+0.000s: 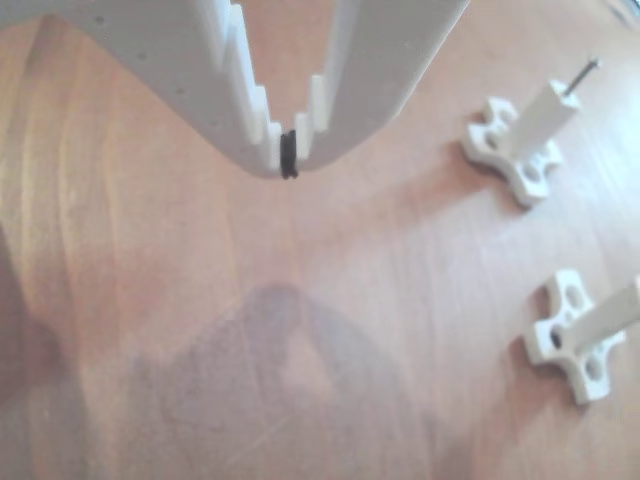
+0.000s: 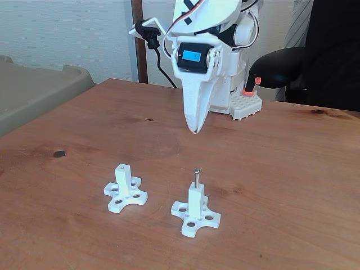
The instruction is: Grab the screw and set it in the hole.
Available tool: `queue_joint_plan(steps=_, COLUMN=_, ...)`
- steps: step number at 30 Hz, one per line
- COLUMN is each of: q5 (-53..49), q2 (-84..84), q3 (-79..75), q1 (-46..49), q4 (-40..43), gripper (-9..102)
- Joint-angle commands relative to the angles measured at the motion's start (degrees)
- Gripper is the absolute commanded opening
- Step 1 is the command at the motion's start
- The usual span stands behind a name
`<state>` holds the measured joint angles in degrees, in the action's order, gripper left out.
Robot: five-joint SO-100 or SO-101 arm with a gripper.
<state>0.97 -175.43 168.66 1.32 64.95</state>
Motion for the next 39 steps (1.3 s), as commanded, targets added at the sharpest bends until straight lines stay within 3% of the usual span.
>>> queue_joint_plan(steps=1, q5=-0.09, q2=-5.36, q3=-0.09, q1=0.35, q4=2.55, gripper=-4)
queue_joint_plan(steps=8, q5=0.70, q2=-18.46, q3=2.20, q1=1.85, q4=9.40, gripper=-4)
queue_joint_plan(steps=39, q5=-1.58, q2=-23.20, q3=3.25, q1=-0.09, q4=10.63, gripper=-4)
